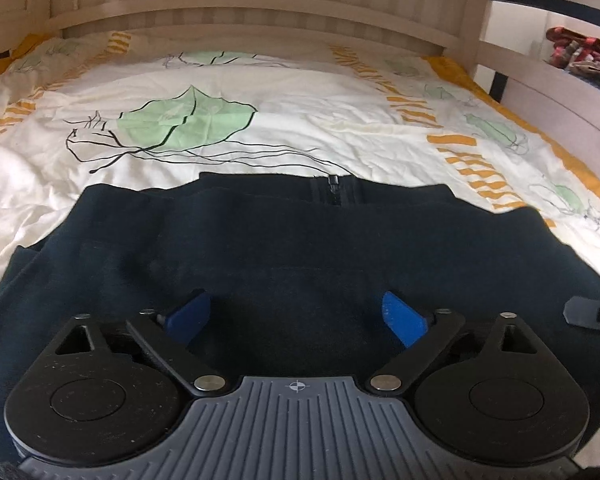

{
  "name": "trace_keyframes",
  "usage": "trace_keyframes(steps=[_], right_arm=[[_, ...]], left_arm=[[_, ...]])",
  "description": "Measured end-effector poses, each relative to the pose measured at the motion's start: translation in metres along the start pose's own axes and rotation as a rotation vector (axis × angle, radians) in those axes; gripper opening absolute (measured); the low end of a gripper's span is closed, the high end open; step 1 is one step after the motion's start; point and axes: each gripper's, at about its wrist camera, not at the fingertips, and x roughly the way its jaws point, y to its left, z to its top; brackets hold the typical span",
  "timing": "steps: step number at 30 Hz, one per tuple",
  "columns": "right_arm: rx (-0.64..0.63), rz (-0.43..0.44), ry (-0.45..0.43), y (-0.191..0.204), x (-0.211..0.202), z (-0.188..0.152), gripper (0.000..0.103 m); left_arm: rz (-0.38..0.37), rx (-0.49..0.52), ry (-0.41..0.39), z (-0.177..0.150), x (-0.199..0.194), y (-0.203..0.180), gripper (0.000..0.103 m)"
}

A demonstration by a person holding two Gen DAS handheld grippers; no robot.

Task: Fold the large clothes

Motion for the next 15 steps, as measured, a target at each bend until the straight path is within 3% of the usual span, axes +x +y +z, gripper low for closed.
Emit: trace_keyframes(steps=[7, 15], right_arm=[[-0.073, -0.041, -0.02, 0.0076, 0.0029, -0.0044, 0.103], [-0.085, -0.045, -0.033, 0.0087, 0.0041, -0.0056, 0.103]], left_arm=[[0.022, 0.063, 0.006, -0.0036, 0.0068, -0.0086, 0.103], [0.025, 0.07, 0.007, -0.0057, 0.0093, -0.0081, 0.103]])
